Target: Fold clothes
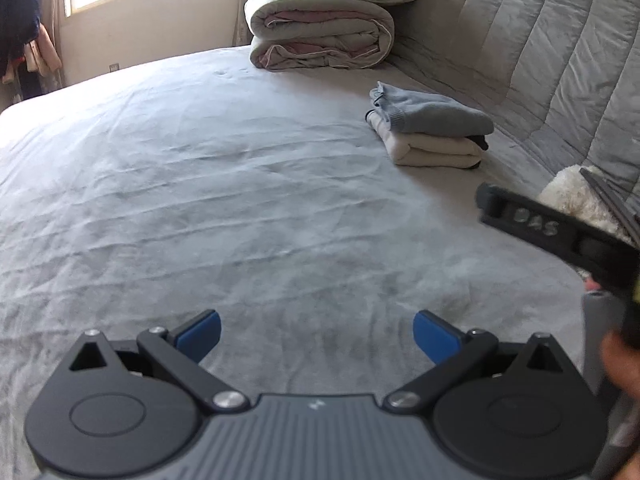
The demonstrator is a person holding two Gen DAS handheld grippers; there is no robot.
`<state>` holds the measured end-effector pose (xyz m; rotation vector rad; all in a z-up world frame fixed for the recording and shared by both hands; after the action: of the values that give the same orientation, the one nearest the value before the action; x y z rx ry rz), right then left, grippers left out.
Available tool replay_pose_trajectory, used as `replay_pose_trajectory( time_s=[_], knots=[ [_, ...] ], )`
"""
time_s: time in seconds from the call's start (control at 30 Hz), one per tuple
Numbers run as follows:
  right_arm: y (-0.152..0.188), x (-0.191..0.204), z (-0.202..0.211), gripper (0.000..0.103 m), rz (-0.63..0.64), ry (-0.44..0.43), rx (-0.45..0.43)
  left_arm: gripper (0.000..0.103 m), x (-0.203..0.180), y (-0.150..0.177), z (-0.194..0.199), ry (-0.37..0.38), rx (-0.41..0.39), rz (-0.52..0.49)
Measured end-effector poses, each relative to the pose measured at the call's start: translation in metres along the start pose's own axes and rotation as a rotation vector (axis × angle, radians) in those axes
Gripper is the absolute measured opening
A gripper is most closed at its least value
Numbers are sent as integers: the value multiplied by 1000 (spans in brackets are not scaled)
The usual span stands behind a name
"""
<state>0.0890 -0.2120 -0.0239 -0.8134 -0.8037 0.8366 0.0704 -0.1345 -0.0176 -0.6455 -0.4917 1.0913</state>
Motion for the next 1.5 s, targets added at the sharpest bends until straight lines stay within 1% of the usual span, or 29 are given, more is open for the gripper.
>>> replay_pose_trajectory(
  time_s=[0.13, 0.23, 0.4, 0.5, 0.9, 1.5],
  knots=[
    [3, 0, -5, 103, -11, 20, 2, 102, -5, -5, 6, 48, -26, 35],
    [1, -3, -8, 103, -29, 30, 3, 102, -7, -8, 10, 53, -40, 42],
    [-1, -4, -12, 103, -29, 54, -16, 102, -2, -11, 16, 19, -59, 23],
    [-1, -4, -11, 103, -21, 52, -19, 103, 2, -12, 18, 2, -63, 13],
    [0, -9, -12, 103, -8, 66, -11, 102, 6, -12, 22, -2, -65, 38],
    [2, -11, -13, 103, -8, 71, -5, 103, 7, -11, 21, -9, -63, 32]
  ],
)
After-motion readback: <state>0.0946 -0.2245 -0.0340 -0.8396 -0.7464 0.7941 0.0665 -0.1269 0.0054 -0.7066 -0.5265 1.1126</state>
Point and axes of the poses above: each gripper's, at about its wrist camera, not at the fingertips, and z roughly against the way its jaws point, x to its left, y to its underside, the point moved 7 cm from there along -z, roughly the way its jaws point, and after that the axes turned 10 degrees about -z, right-handed, at the moved point
